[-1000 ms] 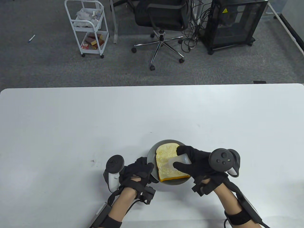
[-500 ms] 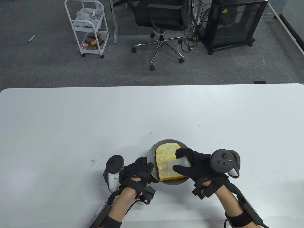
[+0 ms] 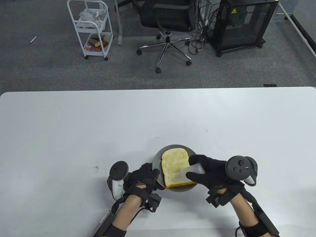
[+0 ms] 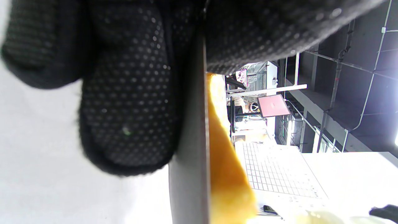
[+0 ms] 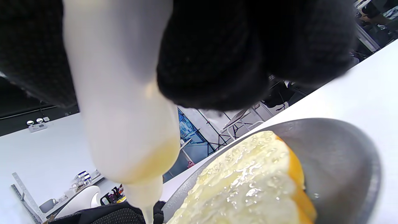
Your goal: Squeeze honey bottle to draw zigzag on toast
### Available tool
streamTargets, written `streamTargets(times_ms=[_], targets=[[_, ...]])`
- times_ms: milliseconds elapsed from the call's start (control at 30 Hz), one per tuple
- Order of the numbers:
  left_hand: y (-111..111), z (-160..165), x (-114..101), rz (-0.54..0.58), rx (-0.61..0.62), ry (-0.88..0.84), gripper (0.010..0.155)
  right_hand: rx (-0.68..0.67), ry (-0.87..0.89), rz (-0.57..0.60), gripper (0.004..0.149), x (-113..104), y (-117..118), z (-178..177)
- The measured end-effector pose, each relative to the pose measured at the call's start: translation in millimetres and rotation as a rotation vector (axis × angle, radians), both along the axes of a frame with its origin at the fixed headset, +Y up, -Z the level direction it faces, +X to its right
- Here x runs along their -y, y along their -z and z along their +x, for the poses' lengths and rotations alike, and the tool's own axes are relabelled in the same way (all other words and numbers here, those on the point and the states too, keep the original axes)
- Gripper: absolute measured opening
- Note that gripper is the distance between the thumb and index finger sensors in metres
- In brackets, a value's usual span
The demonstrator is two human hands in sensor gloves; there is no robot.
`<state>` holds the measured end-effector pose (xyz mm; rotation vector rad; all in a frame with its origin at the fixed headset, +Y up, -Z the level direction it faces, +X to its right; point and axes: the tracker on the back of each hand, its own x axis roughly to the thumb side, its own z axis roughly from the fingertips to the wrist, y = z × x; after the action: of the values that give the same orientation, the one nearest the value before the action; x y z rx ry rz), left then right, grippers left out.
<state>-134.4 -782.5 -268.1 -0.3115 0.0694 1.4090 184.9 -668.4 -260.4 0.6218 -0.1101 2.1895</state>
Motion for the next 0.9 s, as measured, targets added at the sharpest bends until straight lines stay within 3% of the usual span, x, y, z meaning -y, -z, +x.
streamTargets(times_ms=[900], targets=[[0.3, -0.6, -0.9, -0.002, -0.004, -0.009, 0.052, 0.051, -0.039, -0.043, 0.068, -5.7, 6.0, 34.0]])
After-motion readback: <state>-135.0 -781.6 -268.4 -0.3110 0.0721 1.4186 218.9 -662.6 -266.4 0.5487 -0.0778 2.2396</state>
